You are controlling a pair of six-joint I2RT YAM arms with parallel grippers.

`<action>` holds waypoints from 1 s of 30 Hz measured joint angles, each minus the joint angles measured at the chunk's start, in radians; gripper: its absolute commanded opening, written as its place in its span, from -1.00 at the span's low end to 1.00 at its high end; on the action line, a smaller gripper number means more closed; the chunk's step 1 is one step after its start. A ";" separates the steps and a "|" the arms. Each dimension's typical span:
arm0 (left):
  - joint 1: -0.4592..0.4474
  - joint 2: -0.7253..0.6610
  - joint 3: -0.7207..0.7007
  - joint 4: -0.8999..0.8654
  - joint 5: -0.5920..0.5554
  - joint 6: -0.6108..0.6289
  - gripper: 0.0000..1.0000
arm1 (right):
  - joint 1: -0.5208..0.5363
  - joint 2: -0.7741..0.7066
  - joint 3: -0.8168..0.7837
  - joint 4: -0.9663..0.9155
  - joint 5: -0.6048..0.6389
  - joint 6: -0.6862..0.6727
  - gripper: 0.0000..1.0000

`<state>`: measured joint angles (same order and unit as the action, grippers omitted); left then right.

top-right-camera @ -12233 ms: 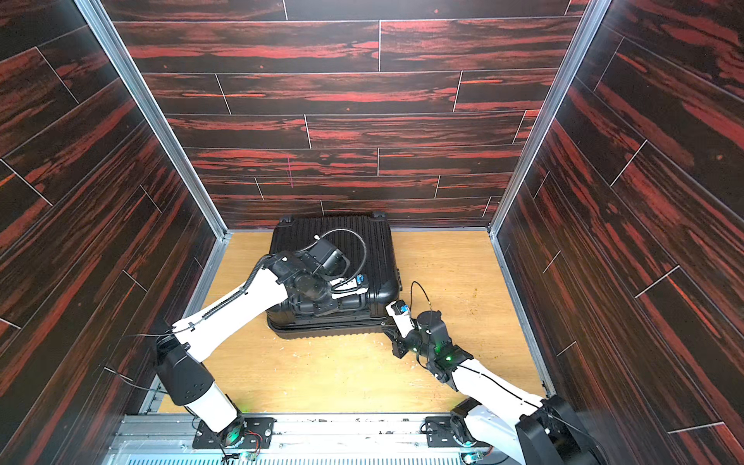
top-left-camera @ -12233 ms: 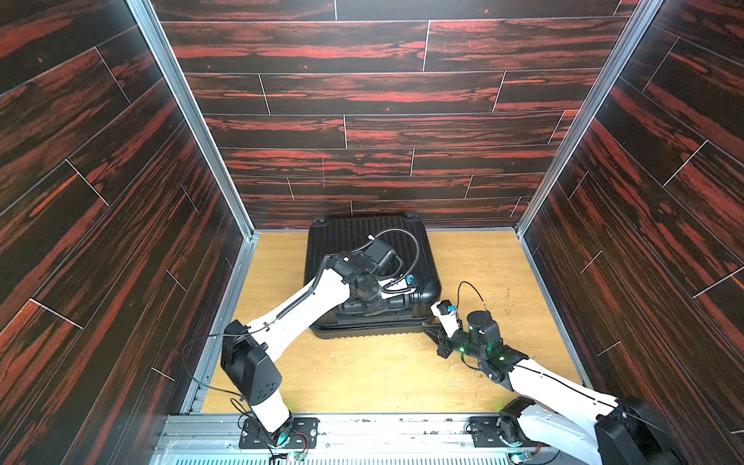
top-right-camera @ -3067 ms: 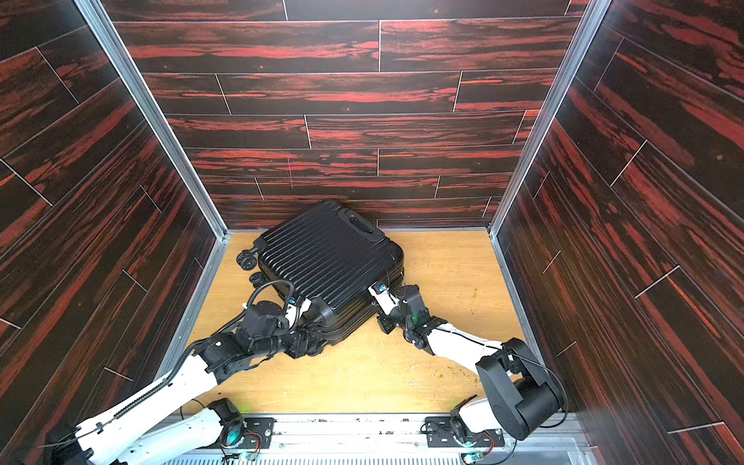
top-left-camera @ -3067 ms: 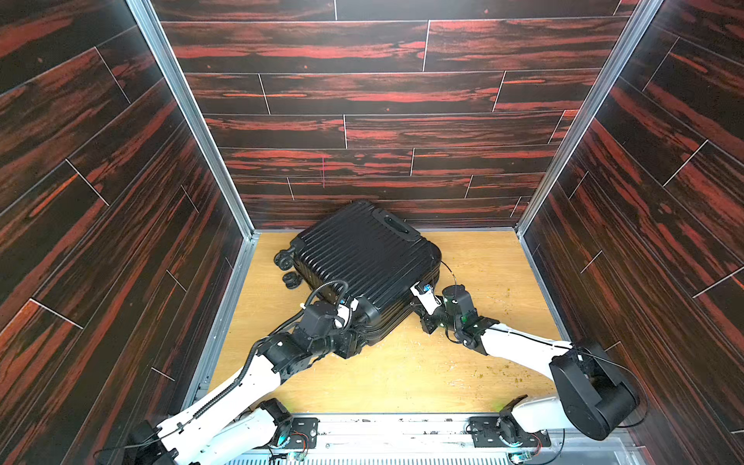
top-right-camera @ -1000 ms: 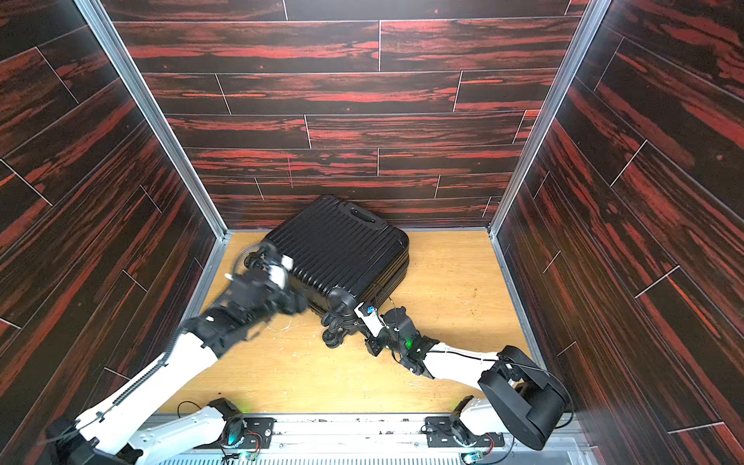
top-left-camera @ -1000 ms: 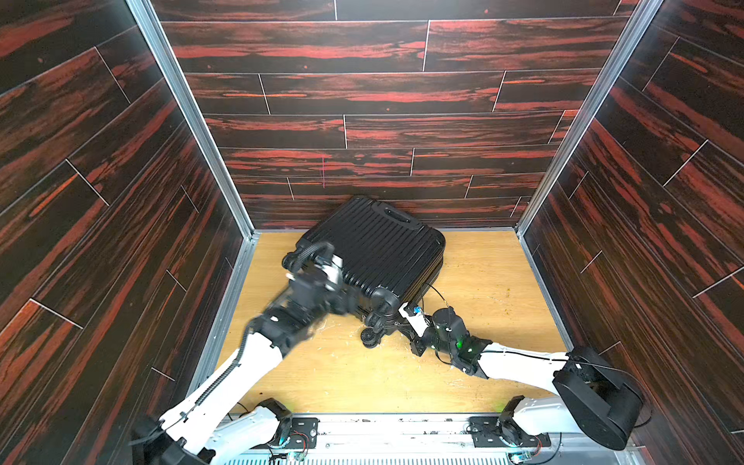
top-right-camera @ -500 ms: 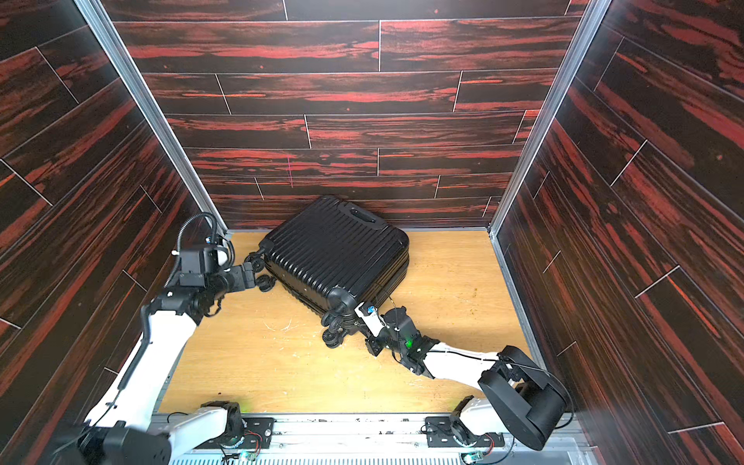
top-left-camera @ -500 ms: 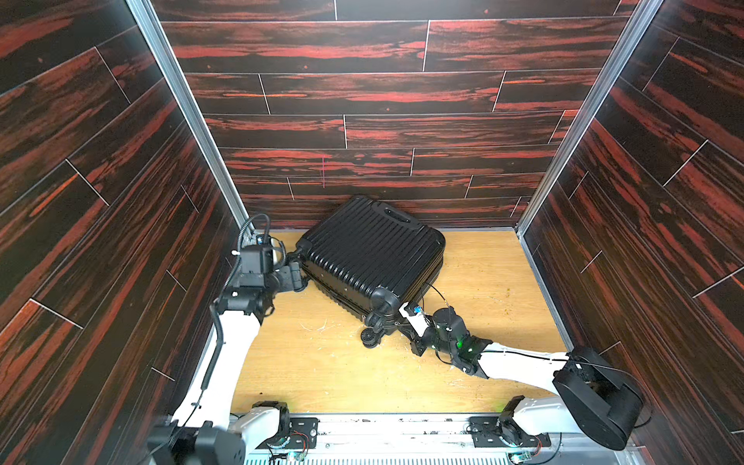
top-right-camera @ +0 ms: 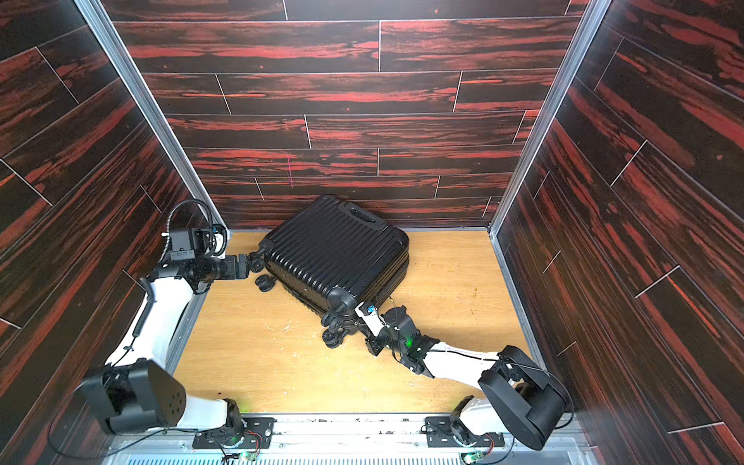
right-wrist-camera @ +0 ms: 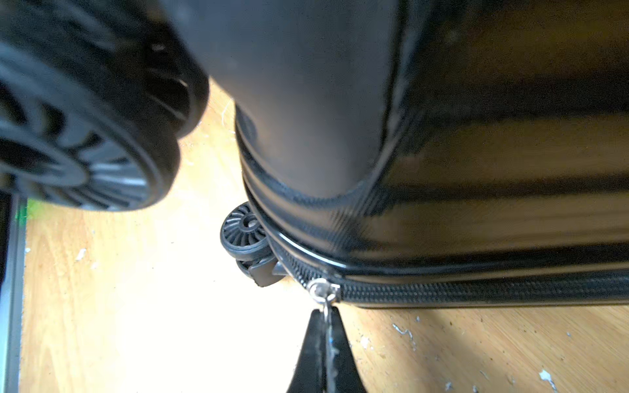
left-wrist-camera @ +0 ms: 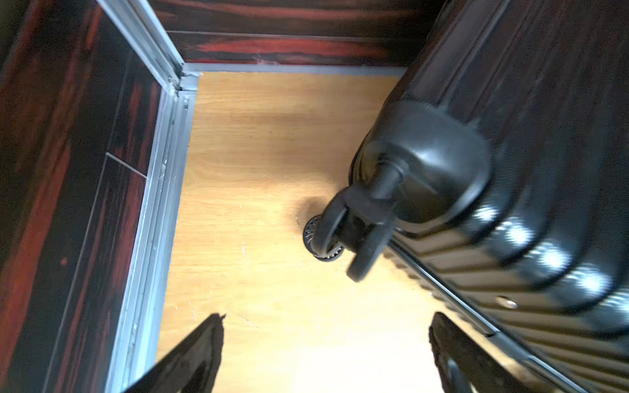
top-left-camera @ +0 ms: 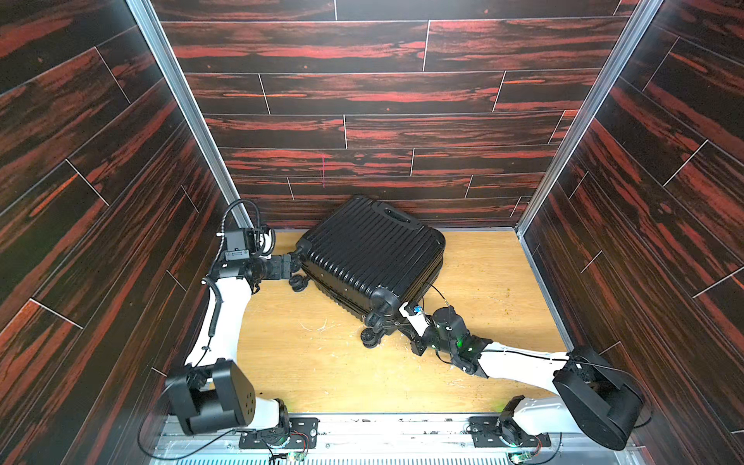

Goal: Close the suitcase zippers
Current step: Zip the zipper on the suitcase.

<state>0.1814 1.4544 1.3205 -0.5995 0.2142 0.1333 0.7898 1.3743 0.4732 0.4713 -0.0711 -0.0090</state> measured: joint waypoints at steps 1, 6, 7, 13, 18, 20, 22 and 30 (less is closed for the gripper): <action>0.002 0.021 0.011 -0.001 0.005 0.017 0.87 | 0.000 0.000 0.001 -0.001 -0.001 0.000 -1.00; 0.006 0.133 0.070 -0.003 0.056 0.080 0.79 | 0.000 0.000 0.003 -0.004 -0.002 0.000 -1.00; 0.007 0.151 0.077 -0.002 0.076 0.093 0.77 | 0.000 0.000 0.004 -0.005 -0.003 0.000 -1.00; 0.008 0.243 0.085 0.001 0.211 0.182 0.48 | 0.000 0.000 0.007 -0.009 -0.003 0.000 -1.00; 0.008 0.296 0.108 0.001 0.270 0.203 -0.10 | -0.001 0.002 0.013 -0.016 -0.004 0.000 -1.00; 0.018 0.301 0.116 -0.004 0.293 0.227 -0.26 | -0.001 0.006 0.016 -0.017 -0.003 0.001 -1.00; 0.017 0.301 0.117 -0.007 0.300 0.239 -0.36 | -0.002 0.008 0.018 -0.020 -0.003 0.000 -1.00; -0.005 0.177 -0.048 0.132 0.218 0.133 -0.40 | -0.020 0.007 0.018 -0.030 0.005 0.001 -1.00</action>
<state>0.1761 1.6310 1.2720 -0.4679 0.4324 0.2665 0.7700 1.3815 0.4908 0.4412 -0.0658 -0.0082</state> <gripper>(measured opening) 0.485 0.047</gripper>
